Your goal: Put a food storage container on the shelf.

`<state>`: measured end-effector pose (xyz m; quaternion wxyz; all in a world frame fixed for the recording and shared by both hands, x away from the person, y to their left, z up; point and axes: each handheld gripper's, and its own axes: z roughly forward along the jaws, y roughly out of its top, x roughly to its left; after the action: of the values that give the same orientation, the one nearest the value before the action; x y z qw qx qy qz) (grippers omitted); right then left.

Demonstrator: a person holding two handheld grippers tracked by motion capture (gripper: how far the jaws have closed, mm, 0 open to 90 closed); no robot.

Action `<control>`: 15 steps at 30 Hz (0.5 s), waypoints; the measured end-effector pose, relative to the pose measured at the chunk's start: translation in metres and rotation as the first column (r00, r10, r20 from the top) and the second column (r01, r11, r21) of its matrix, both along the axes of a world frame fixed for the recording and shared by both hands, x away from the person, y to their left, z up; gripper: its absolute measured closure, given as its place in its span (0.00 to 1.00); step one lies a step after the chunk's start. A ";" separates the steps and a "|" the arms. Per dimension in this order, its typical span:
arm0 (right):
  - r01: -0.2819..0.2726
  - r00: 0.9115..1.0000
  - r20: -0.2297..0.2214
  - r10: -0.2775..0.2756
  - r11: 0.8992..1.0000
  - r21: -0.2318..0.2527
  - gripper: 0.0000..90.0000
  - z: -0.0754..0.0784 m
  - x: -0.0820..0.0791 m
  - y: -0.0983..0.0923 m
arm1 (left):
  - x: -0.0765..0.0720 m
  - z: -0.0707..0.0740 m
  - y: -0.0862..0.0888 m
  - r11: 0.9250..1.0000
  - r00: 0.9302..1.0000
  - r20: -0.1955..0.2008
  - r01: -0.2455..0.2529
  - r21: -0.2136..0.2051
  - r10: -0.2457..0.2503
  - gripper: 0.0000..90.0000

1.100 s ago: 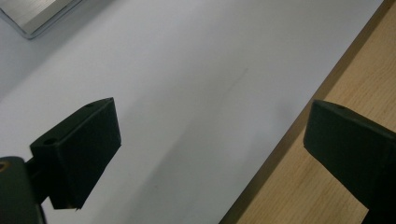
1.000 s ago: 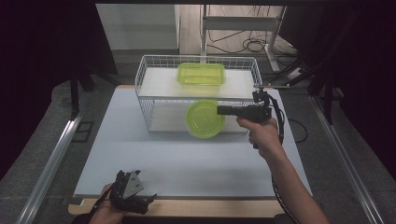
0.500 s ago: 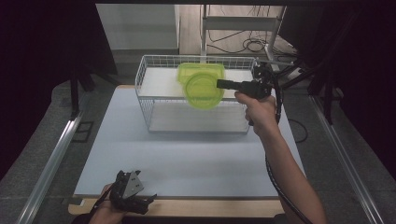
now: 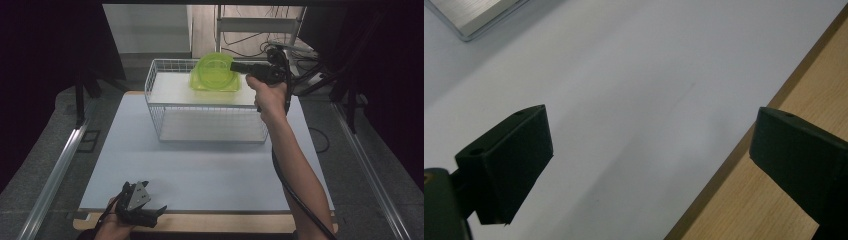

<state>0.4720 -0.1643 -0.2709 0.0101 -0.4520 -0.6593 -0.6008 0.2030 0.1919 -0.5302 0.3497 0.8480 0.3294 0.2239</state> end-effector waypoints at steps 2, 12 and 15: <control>0.014 1.000 -0.003 -0.014 1.000 -0.001 0.91 0.000 0.005 0.001 | 0.000 -0.001 -0.001 1.000 1.000 -0.002 0.001 0.000 -0.001 0.04; 0.050 0.998 -0.030 -0.050 0.999 -0.004 0.91 -0.001 0.016 0.009 | 0.000 -0.001 -0.001 1.000 1.000 -0.007 0.013 0.017 -0.013 0.04; 0.061 0.997 -0.038 -0.062 0.998 -0.013 0.90 -0.002 0.017 0.011 | 0.000 -0.002 -0.002 1.000 1.000 -0.005 0.014 0.018 -0.014 0.04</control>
<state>0.4892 -0.1533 -0.2726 0.0014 -0.4834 -0.6482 -0.5883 0.2029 0.1899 -0.5318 0.3429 0.8539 0.3222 0.2224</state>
